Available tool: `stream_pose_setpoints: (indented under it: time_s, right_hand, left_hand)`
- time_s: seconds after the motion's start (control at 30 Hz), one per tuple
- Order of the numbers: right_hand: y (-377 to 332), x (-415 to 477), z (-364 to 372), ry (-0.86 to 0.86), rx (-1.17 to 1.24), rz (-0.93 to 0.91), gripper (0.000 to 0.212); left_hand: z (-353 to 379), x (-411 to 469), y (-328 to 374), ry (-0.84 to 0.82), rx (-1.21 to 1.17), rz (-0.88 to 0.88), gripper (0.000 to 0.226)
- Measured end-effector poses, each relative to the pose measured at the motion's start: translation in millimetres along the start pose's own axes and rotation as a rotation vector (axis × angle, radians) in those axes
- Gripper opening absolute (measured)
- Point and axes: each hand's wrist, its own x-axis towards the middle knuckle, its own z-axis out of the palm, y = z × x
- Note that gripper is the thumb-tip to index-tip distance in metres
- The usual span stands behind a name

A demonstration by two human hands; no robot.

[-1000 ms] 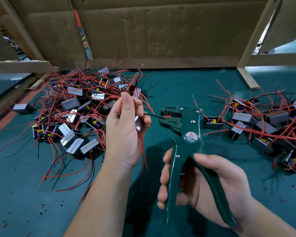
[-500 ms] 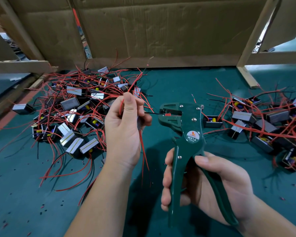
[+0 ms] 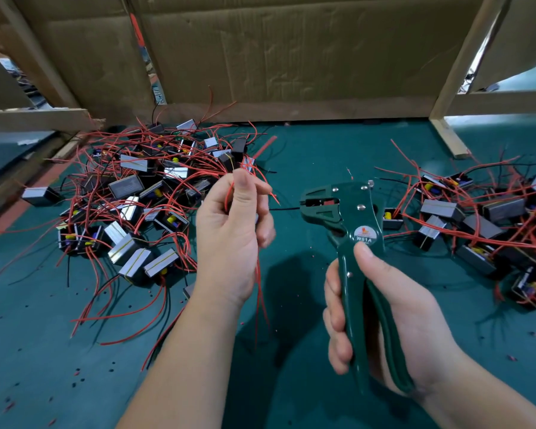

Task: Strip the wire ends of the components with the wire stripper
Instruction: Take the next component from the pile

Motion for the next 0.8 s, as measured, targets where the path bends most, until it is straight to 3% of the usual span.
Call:
stream_pose_setpoints:
  time_s: [0.1, 0.27, 0.3, 0.37, 0.5, 0.8]
  right_hand:
    - [-3.6, 2.0, -1.8, 0.030, 0.028, 0.012, 0.042]
    - [-6.5, 2.3, -9.1, -0.062, 0.141, 0.080, 0.050]
    - [-6.7, 2.9, -9.9, -0.052, 0.145, 0.075, 0.050]
    - [-7.7, 3.9, -10.9, -0.018, 0.158, 0.063, 0.048]
    - [-12.5, 5.4, -13.7, 0.047, 0.189, 0.043, 0.050]
    - [-11.9, 7.3, -17.5, -0.088, 0.161, -0.127, 0.057]
  left_hand:
    - [5.2, -2.2, 0.3, -0.034, -0.075, -0.125, 0.038]
    - [-2.8, 7.6, 3.5, 0.107, -0.308, -0.450, 0.060]
    - [-5.4, 8.9, 3.7, 0.122, -0.377, -0.497, 0.052]
    - [-7.8, 9.4, 3.8, 0.131, -0.521, -0.544, 0.017]
    - [-7.2, 10.6, 3.1, 0.163, -0.670, -0.551, 0.022]
    - [1.2, 7.4, -1.3, 0.191, -0.367, -0.433, 0.023]
